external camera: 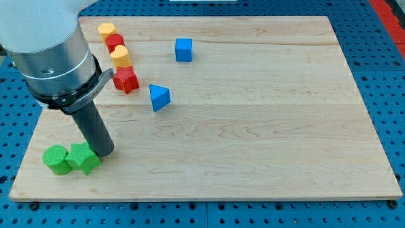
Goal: Move the blue triangle right to the blue cube
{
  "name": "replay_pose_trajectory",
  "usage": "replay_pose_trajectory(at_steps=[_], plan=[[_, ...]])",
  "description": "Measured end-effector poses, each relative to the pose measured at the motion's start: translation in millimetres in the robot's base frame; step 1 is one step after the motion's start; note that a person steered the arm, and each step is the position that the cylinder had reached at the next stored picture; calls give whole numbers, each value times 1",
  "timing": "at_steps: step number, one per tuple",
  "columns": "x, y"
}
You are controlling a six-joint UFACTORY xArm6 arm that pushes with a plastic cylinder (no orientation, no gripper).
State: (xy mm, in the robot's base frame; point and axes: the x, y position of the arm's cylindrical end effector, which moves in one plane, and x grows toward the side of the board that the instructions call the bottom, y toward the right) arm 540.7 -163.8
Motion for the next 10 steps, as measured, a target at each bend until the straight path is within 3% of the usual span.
replay_pose_trajectory(at_steps=[2, 5, 8, 10], plan=[[-10, 17], [-83, 56], [-203, 146], [-221, 232]])
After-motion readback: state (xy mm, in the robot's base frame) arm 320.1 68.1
